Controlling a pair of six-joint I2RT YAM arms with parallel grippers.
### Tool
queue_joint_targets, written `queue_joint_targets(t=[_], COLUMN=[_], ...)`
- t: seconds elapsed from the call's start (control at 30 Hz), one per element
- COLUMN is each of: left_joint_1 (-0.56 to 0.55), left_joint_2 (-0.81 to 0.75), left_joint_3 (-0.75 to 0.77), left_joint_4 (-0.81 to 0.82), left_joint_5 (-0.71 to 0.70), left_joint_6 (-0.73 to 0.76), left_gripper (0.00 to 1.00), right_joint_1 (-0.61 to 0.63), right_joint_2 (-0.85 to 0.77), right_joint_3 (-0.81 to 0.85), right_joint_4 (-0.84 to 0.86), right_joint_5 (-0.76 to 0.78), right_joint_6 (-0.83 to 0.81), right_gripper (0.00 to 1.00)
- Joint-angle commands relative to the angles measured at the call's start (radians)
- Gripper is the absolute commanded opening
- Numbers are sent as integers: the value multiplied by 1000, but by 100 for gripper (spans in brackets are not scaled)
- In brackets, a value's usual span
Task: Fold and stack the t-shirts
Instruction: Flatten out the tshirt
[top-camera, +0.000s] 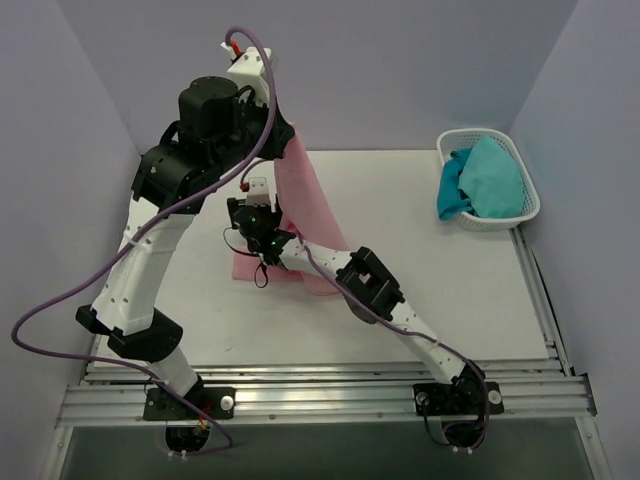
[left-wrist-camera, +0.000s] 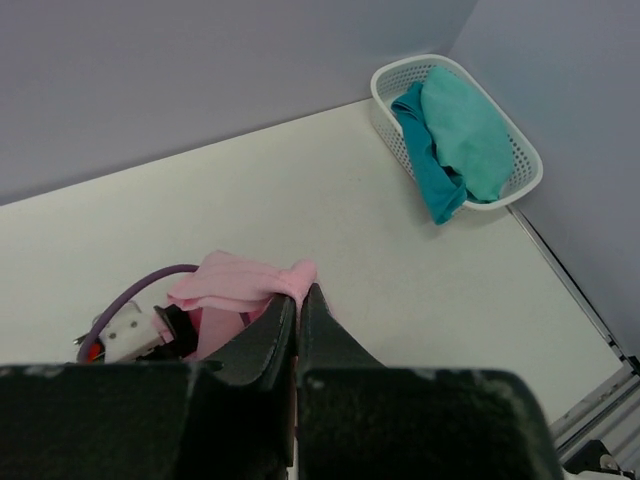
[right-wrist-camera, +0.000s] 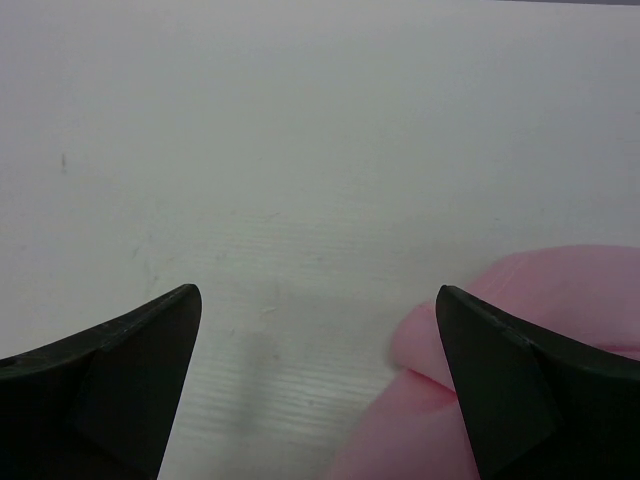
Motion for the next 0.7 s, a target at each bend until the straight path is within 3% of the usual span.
queue_joint_targets(t=[0.0,0.17,0.33,0.43,0.57,0.6,0.67], left_joint_1=[-4,5,40,92,131,155,187], left_joint_2=[-9,83,173,301,563,577,568], left_joint_3=[-12,-5,-20,76,440,484,436], left_joint_4=[65,79,210,235,93,87,126], left_joint_5=[-84,-175,-122,-51,-150,-152,-144], left_joint_6=[29,49,79,92,125,126,108], left_gripper=[2,2,2,2,2,2,2], right_joint_1=[-16,5,2,13,69,76,89], right_joint_2=[-64,-235,-411,-483,-526,-539,-554], right_joint_3=[-47,-307,-550,-659,-706,-712,-752], right_joint_4=[-49,-38,-78,-103,-231,-262,-322], right_joint_5=[109,228,293,249,318,333,332], right_joint_6=[12,95,189,244,282,293,353], right_gripper=[100,100,100,100,100,100,100])
